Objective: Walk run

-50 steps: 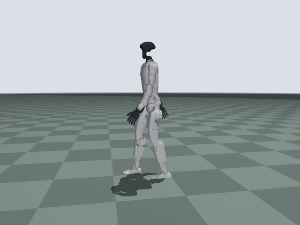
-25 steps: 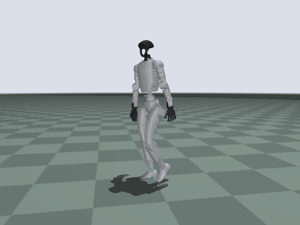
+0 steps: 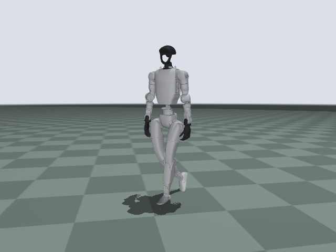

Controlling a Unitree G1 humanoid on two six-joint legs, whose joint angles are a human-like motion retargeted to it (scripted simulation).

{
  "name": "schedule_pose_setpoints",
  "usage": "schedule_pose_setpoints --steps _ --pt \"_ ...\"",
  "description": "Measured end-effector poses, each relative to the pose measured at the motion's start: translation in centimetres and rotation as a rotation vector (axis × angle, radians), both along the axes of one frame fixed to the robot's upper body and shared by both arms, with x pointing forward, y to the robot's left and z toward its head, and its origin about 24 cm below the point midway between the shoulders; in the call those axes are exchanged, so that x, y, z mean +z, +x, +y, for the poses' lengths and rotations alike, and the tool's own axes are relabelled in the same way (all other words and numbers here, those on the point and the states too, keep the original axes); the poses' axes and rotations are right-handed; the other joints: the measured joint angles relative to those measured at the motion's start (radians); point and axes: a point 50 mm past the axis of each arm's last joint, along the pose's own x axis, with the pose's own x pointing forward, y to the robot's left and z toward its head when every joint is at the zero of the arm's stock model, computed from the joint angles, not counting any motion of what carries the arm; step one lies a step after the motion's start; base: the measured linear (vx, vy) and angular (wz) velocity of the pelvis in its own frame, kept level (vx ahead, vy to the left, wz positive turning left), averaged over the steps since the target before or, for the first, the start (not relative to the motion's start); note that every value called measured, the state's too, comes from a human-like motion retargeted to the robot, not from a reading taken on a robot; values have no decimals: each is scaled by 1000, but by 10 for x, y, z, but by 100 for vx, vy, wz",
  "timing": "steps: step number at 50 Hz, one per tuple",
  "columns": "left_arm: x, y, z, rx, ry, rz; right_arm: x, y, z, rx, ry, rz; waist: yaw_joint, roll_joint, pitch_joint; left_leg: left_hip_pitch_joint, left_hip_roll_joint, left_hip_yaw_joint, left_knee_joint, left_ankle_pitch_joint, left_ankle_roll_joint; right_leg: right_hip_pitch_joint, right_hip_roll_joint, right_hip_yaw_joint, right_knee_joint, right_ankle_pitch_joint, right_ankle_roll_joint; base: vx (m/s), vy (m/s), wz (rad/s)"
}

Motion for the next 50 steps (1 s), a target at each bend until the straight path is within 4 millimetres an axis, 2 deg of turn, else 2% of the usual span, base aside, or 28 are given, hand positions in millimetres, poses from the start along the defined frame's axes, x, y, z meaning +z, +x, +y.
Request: schedule_pose_setpoints --steps 5,10,13,15,17,18,19,22,23,24,25,27,28,30,32,33,34,35,37,40,42,45,47,50 --pt "4 100 9 -191 0 -332 2 -55 22 -130 46 129 -80 62 4 96 -40 -145 -45 5 0 -167 -86 5 51 -261 -92 53 6 209" --pt "30 185 12 -385 4 -618 7 -93 48 -251 133 247 -134 48 32 191 -105 -267 -66 -11 -2 -243 -205 87 -233 -277 -105 58 -9 188" --pt "43 212 13 -448 29 -717 10 -104 61 -257 193 304 -148 19 56 254 -138 -313 -66 -30 -19 -263 -243 214 -436 -286 -121 70 -21 141" --pt "47 219 12 -457 46 -749 11 -107 64 -230 221 328 -157 11 70 297 -146 -341 -62 -43 -32 -275 -273 246 -569 -283 -137 62 -22 122" --pt "45 217 10 -449 49 -744 11 -107 63 -191 231 337 -166 17 80 335 -138 -360 -57 -54 -44 -266 -271 313 -673 -315 -88 59 -19 99" --pt "42 212 9 -441 44 -726 11 -106 61 -163 229 338 -167 18 86 360 -135 -367 -51 -62 -51 -262 -289 285 -719 -339 -22 72 -26 84" --pt "38 204 9 -433 40 -699 10 -104 58 -141 220 336 -166 18 86 378 -133 -372 -45 -67 -58 -259 -292 267 -732 -340 -12 87 -37 65" --pt "23 168 10 -405 28 -575 8 -96 46 -104 170 324 -158 7 64 406 -134 -378 -20 -47 -90 -256 -275 224 -665 -295 -78 71 -32 41" --pt "17 150 12 -395 28 -517 8 -93 43 -105 151 316 -165 0 54 413 -137 -386 -6 -25 -109 -258 -291 154 -640 -260 -73 70 -33 66" --pt "12 130 12 -384 27 -448 7 -89 39 -112 134 305 -175 4 45 415 -129 -396 18 13 -135 -250 -276 183 -623 -246 -84 83 -43 84" --pt "7 108 13 -374 25 -374 6 -85 36 -123 118 293 -187 12 36 414 -117 -407 45 59 -165 -237 -244 262 -609 -241 -103 83 -40 81" --pt "0 60 9 -350 13 -195 4 -73 26 -170 95 255 -192 43 27 388 -84 -423 144 227 -256 -215 -212 302 -576 -271 -147 76 -30 80" --pt "-1 37 6 -336 5 -100 4 -67 21 -201 86 234 -200 56 26 363 -81 -443 213 330 -316 -195 -207 285 -571 -283 -170 80 -29 90" --pt "1 -3 5 -316 -9 68 3 -52 10 -266 71 179 -195 47 20 283 -118 -458 386 494 -439 -165 -259 149 -567 -303 -194 73 -27 81" --pt "5 -35 5 -316 -28 185 2 -36 3 -325 59 117 -185 13 9 195 -103 -356 535 597 -507 -137 -285 100 -571 -323 -215 53 -24 86" --pt "7 -48 4 -319 -38 225 2 -29 0 -350 52 88 -184 2 8 153 -74 -304 598 625 -497 -117 -273 134 -574 -335 -226 59 -32 101" --pt "9 -58 3 -321 -47 251 2 -20 -4 -368 44 58 -182 -6 11 108 -37 -248 657 592 -449 -99 -271 128 -579 -343 -233 67 -37 106" --pt "11 -67 1 -322 -56 269 2 -10 -7 -382 35 28 -180 -13 17 61 5 -190 715 528 -381 -81 -273 101 -583 -349 -238 57 -31 83" --pt "14 -78 -5 -315 -69 277 4 8 -19 -381 8 -26 -145 -29 32 -16 61 -79 764 425 -285 -47 -272 71 -593 -359 -250 47 -21 37" --pt "18 -93 -12 -287 -81 274 8 29 -37 -337 -34 -100 -68 -50 44 -130 36 -41 720 322 -244 6 -265 59 -622 -369 -263 54 -14 0" --pt "20 -100 -15 -257 -78 282 12 40 -46 -293 -60 -141 -28 -58 49 -173 -5 -53 588 270 -221 44 -257 32 -640 -382 -266 42 -10 23" --pt "21 -106 -20 -195 -68 297 17 53 -60 -237 -107 -192 15 -54 55 -208 -6 -8 343 231 -145 93 -223 9 -655 -412 -275 58 -12 53" --pt "22 -107 -24 -134 -69 303 20 60 -65 -212 -137 -217 25 -44 59 -203 19 94 178 207 -114 126 -196 -17 -662 -433 -282 54 -12 67" --pt "21 -106 -33 -41 -83 307 21 66 -66 -193 -154 -234 33 -42 59 -203 -58 93 -24 139 -98 179 -172 -82 -676 -457 -286 68 -9 64"
